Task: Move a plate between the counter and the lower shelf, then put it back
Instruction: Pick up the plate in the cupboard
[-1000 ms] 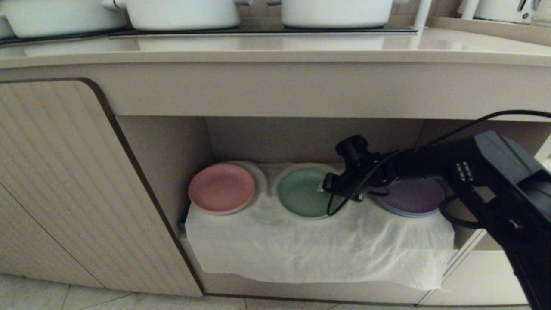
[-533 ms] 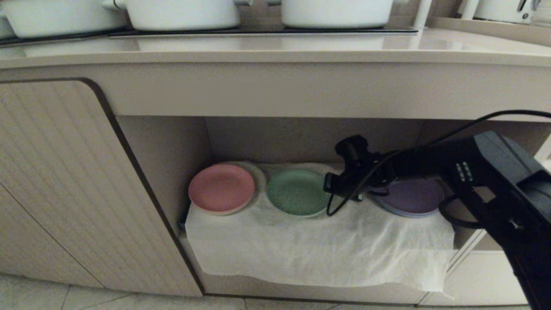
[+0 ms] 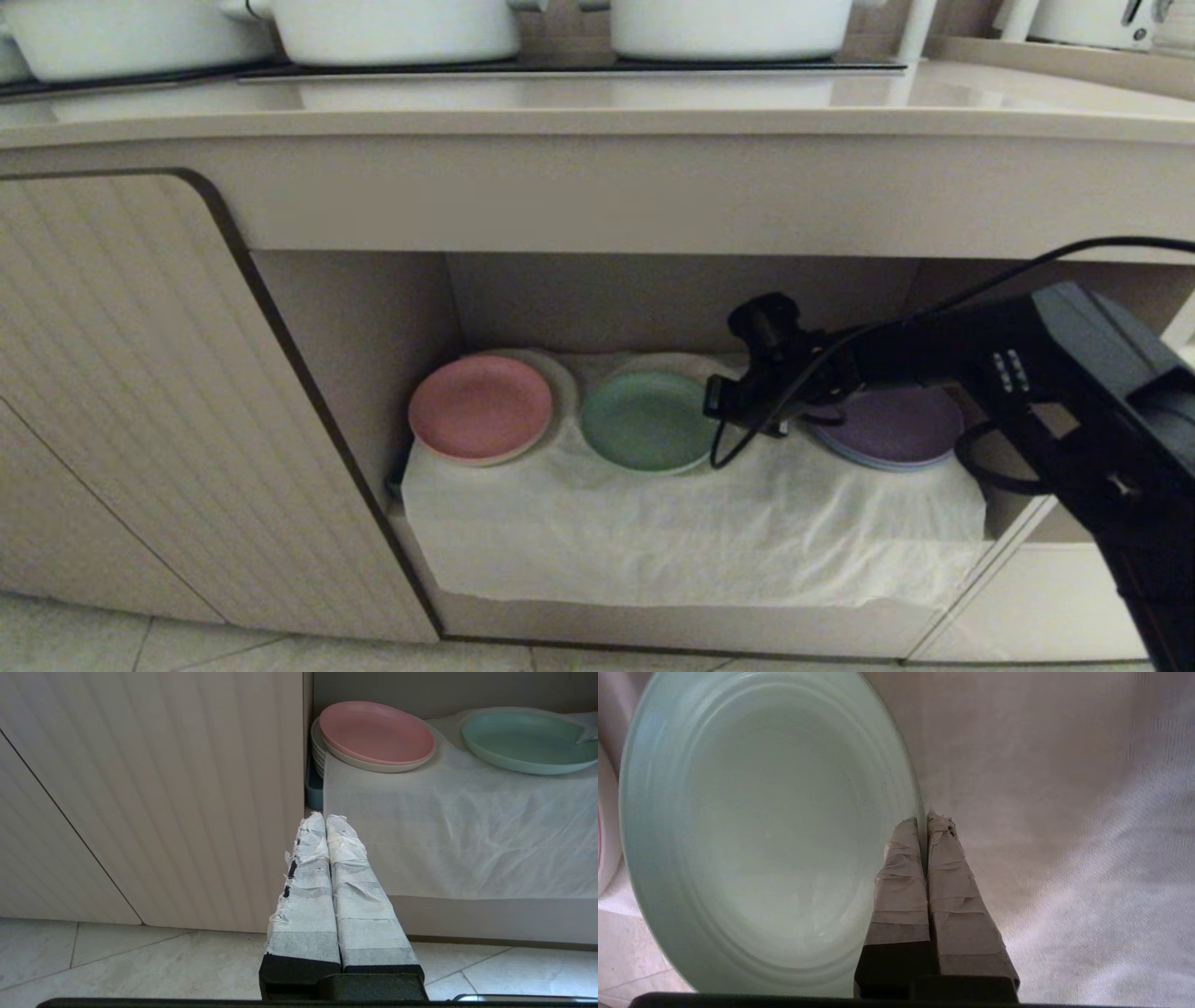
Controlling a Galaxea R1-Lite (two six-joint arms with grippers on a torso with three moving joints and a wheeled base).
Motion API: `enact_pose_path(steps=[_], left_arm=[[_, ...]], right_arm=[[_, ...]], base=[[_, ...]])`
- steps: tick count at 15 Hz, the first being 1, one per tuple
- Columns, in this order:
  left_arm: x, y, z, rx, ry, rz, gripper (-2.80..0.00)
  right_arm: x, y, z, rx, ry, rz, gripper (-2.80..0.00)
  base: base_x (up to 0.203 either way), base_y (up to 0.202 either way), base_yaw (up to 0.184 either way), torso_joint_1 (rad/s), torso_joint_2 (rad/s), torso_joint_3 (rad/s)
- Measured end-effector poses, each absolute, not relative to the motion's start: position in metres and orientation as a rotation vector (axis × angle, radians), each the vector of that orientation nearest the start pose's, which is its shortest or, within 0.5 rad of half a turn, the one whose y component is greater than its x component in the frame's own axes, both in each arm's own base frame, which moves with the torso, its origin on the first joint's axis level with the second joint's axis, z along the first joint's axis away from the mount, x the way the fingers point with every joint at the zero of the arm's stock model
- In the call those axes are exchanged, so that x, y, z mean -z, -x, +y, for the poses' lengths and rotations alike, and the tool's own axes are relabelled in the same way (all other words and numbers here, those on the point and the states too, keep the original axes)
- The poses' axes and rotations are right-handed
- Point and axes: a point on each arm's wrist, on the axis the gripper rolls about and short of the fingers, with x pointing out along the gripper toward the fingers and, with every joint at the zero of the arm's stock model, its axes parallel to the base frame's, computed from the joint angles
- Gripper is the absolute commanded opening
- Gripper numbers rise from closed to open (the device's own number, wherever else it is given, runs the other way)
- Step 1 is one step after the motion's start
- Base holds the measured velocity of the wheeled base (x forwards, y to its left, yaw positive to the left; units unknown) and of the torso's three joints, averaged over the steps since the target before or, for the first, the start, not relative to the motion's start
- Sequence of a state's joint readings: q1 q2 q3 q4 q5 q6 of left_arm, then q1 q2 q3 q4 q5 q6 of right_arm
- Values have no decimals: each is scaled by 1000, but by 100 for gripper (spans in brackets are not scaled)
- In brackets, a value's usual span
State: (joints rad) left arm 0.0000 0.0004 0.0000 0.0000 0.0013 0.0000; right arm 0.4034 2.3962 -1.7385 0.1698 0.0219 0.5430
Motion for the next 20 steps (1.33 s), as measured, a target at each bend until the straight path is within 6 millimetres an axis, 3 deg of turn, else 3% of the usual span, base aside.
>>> enact_pose_path(steps=[20], left_arm=[[-75,23,0,-1,0,1,-280]], right_arm=[[-94,-374,163,-108,-294,1088,-280]], base=[[0,0,0,0,0,0]])
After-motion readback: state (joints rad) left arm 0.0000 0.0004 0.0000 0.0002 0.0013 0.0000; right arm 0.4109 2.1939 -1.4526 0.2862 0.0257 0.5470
